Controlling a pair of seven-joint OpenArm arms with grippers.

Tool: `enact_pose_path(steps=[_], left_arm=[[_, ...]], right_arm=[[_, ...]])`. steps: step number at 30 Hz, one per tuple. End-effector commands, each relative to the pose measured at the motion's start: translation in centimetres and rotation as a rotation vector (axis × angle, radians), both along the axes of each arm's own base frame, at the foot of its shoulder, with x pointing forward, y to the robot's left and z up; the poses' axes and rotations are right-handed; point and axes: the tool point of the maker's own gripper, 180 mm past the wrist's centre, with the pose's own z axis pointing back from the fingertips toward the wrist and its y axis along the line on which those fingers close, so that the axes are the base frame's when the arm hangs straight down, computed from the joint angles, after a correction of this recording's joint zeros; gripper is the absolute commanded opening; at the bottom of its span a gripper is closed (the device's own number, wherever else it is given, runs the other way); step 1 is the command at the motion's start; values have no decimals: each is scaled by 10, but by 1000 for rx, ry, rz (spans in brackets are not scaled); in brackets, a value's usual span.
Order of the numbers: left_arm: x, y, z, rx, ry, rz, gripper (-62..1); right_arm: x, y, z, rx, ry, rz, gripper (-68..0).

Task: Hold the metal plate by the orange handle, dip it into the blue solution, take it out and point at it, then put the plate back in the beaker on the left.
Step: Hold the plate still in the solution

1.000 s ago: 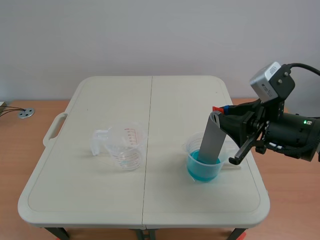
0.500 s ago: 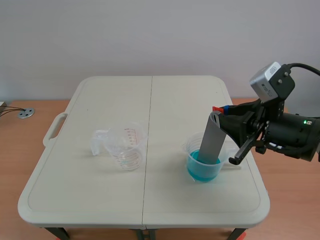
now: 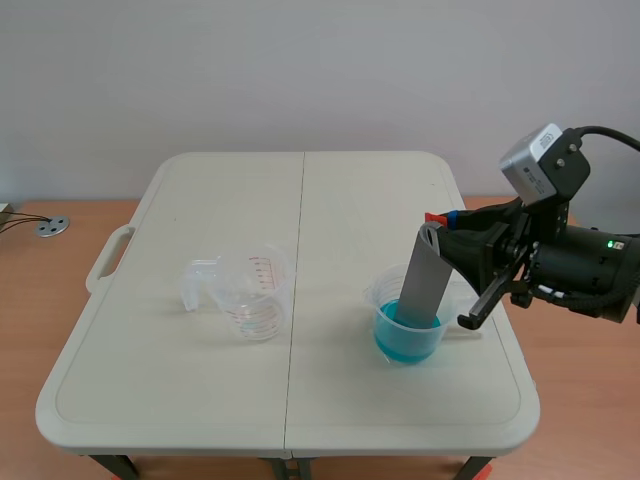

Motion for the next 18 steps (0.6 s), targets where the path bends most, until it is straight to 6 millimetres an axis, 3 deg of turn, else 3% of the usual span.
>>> enact_pose_path(steps=[1,11,18], left_arm=[[3,-4,2,-15,-11,0,-582],[4,-4,2,-16,-13,0,-582],[6,-5,2,-22,-15,-3,-582]], right_arm=[[1,-1,2,-15,-10,9,-662],[1,0,7,-10,-24,14,-662],[-2,5,27,-27,-76,65,-662]])
